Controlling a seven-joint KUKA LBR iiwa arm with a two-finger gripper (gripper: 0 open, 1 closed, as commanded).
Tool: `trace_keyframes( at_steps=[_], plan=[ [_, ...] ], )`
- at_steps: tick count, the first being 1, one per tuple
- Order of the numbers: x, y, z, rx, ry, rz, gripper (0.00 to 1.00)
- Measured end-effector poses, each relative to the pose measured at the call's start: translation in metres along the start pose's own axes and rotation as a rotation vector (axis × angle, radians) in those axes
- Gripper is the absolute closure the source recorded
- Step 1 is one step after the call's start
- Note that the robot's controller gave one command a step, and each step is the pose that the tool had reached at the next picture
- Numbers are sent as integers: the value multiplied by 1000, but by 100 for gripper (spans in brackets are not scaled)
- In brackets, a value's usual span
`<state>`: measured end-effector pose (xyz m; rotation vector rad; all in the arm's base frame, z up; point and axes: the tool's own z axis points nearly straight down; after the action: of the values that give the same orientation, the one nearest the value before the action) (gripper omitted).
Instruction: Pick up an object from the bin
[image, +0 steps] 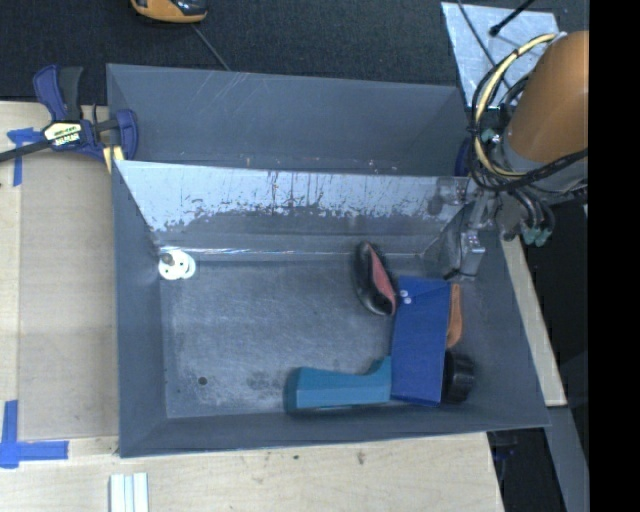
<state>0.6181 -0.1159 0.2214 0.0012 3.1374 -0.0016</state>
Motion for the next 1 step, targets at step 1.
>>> trace_keyframes(
  at_steps=[1],
  plan=[
    [3,2,43,2,-7,9,0]
  ],
)
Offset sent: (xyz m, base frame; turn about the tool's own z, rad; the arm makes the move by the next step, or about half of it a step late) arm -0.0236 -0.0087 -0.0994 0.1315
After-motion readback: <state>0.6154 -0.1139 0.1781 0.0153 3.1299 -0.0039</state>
